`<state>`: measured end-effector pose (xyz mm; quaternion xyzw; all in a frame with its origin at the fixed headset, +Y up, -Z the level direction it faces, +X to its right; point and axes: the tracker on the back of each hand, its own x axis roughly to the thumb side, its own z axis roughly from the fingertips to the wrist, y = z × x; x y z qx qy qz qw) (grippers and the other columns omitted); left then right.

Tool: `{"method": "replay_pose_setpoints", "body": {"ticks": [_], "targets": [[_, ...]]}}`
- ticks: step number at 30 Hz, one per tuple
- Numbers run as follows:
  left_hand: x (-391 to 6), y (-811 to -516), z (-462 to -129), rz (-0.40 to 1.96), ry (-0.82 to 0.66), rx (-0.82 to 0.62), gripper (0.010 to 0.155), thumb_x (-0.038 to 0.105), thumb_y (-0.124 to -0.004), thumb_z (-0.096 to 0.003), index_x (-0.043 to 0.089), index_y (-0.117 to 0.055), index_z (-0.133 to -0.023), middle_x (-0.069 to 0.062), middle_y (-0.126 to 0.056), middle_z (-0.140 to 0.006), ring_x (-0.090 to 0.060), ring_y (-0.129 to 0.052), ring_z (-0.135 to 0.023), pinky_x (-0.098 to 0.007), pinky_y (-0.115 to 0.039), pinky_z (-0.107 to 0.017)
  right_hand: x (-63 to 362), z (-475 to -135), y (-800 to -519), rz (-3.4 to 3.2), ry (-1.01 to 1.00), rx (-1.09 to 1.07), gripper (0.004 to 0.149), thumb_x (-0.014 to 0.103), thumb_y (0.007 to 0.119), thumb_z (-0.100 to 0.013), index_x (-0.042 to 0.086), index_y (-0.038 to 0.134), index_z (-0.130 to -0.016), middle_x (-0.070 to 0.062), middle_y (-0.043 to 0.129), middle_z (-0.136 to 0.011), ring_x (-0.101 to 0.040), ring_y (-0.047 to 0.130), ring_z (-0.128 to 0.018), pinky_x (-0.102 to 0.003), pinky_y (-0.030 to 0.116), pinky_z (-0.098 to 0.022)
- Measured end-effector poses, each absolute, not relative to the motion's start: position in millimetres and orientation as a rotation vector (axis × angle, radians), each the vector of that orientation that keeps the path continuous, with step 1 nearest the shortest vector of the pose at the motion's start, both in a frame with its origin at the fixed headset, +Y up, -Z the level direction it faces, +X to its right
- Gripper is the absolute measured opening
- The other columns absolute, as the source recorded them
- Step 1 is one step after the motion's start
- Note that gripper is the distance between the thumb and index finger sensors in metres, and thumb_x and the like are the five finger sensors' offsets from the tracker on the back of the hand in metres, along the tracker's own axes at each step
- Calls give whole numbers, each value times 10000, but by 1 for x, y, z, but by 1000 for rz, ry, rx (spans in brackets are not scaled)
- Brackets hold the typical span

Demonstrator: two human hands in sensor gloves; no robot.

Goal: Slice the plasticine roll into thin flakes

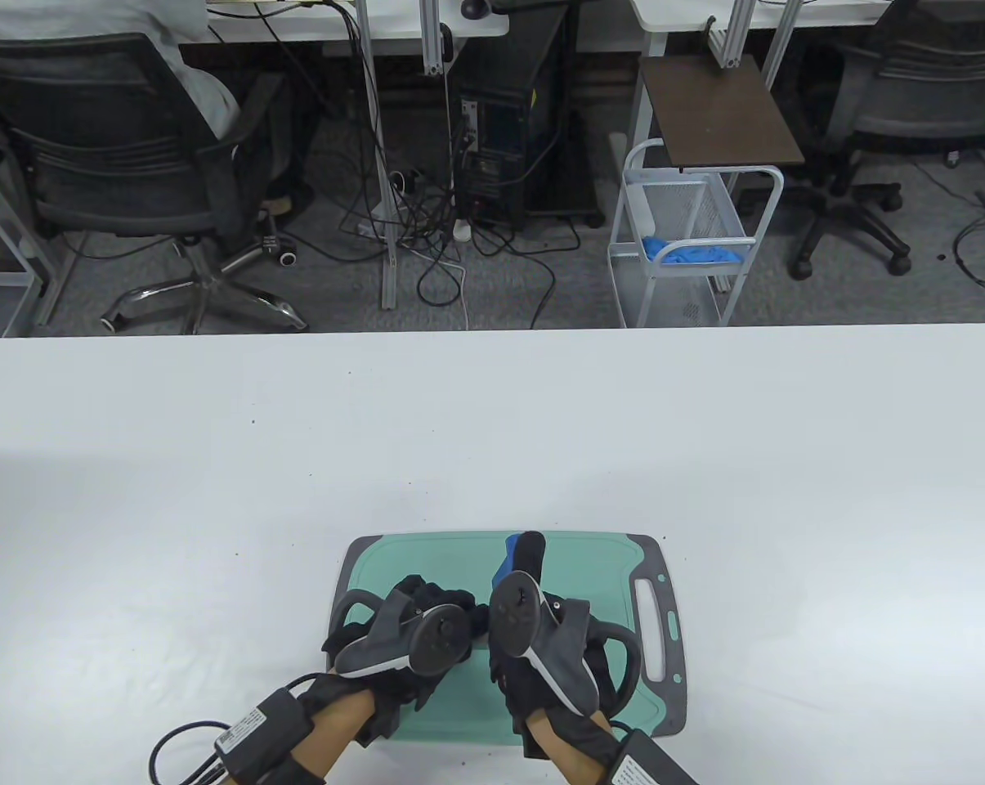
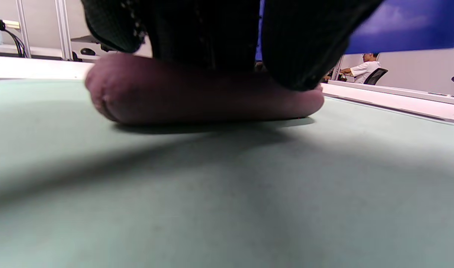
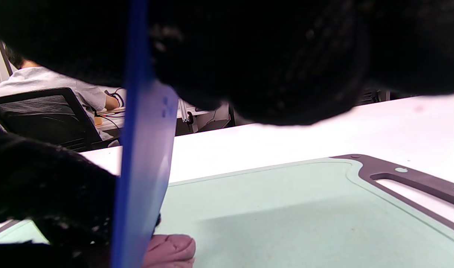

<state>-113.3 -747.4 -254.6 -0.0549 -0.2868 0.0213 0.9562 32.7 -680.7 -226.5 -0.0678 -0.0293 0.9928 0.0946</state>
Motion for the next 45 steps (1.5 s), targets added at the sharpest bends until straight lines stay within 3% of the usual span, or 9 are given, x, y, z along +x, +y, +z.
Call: {"method": "replay_pose_setpoints", "body": {"ticks": [45], "targets": [[-117, -749, -259, 118, -542, -138, 468, 418, -877, -379, 445, -830, -844, 142, -891, -952, -244, -929, -848, -553, -678, -750, 8, -223, -706, 3096, -147, -180, 806, 410, 836, -416, 169, 379, -1035, -10, 979, -326, -275, 1007, -210, -486, 864, -169]]}}
